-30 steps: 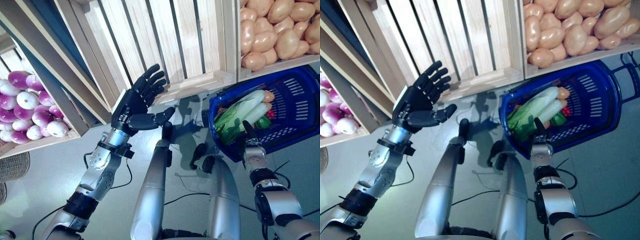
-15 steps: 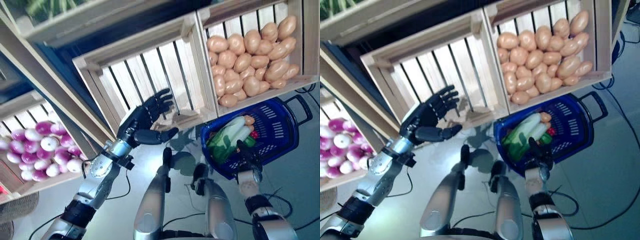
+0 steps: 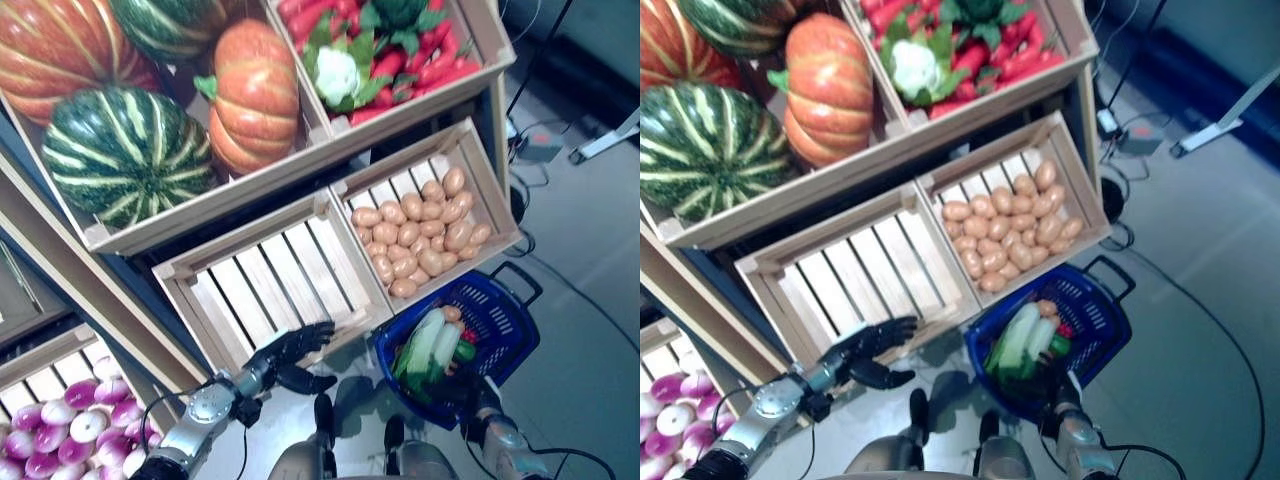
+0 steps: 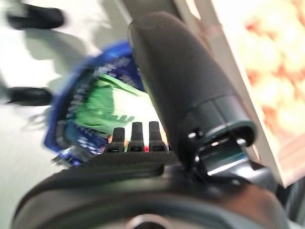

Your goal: Put vegetables into the basket

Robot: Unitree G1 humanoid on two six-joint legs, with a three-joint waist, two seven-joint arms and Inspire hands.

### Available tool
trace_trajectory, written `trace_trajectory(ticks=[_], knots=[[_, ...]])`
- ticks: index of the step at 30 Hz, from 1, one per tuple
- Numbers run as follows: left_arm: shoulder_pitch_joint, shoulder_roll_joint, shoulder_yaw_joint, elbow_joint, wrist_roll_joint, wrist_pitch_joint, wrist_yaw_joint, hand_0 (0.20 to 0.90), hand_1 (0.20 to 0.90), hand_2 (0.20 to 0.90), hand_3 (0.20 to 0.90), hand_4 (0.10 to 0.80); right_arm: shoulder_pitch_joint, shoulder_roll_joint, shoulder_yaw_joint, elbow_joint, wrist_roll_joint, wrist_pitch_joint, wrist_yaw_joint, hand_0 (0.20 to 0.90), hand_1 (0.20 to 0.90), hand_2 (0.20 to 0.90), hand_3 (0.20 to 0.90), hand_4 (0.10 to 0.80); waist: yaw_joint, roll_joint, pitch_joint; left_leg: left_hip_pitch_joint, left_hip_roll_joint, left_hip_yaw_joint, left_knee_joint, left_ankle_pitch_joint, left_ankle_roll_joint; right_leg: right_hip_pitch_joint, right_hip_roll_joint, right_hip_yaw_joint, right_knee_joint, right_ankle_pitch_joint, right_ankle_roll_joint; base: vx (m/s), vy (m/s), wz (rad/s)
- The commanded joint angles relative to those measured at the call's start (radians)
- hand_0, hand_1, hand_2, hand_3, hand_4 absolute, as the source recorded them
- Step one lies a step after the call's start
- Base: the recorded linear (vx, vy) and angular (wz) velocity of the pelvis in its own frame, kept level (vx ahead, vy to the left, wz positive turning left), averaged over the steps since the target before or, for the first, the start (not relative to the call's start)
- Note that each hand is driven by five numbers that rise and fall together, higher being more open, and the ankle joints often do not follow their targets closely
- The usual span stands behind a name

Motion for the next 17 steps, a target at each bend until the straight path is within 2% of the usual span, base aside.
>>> trace_trajectory(ticks=[1, 5, 9, 17], knots=[[-0.013, -0.046, 0.016, 0.047, 0.036, -0.053, 0.023, 0.900, 0.900, 0.900, 0.900, 0.800, 0.044, -0.036, 0.026, 0.049, -0.061, 0.052, 0.074, 0.900, 0.900, 0.900, 0.900, 0.800, -0.007, -0.002, -0.066, 0.029, 0.032, 0.031, 0.048, -0.099, -0.052, -0.022, -0.024, 0.018, -0.069, 0.146, 0.011, 0.079, 0.062, -0.07], [-0.024, -0.133, 0.027, 0.288, 0.102, -0.035, 0.061, 0.900, 0.900, 0.900, 0.900, 0.800, 0.033, 0.003, -0.007, 0.216, -0.050, 0.070, 0.039, 0.900, 0.900, 0.900, 0.900, 0.800, -0.017, -0.007, -0.089, 0.081, 0.033, 0.045, 0.039, -0.115, -0.048, 0.021, -0.025, 0.022, -0.083, 0.144, 0.017, 0.069, 0.049, -0.14], [-0.041, -0.202, 0.067, 0.532, 0.146, -0.035, 0.136, 0.900, 0.900, 0.900, 0.900, 0.800, 0.016, 0.026, -0.054, 0.347, -0.062, 0.047, 0.030, 0.900, 0.900, 0.900, 0.900, 0.800, -0.020, -0.010, -0.104, 0.126, 0.030, 0.048, 0.030, -0.130, -0.040, 0.057, -0.025, 0.027, -0.090, 0.140, 0.021, 0.060, 0.035, -0.15], [-0.023, -0.257, 0.116, 0.720, 0.187, 0.022, 0.210, 0.900, 0.900, 0.900, 0.900, 0.800, -0.003, 0.057, -0.066, 0.408, -0.059, 0.011, 0.040, 0.900, 0.900, 0.900, 0.900, 0.800, -0.007, -0.018, -0.125, 0.161, 0.028, 0.035, 0.024, -0.144, -0.036, 0.093, -0.024, 0.026, -0.103, 0.136, 0.019, 0.037, 0.002, -0.03]])
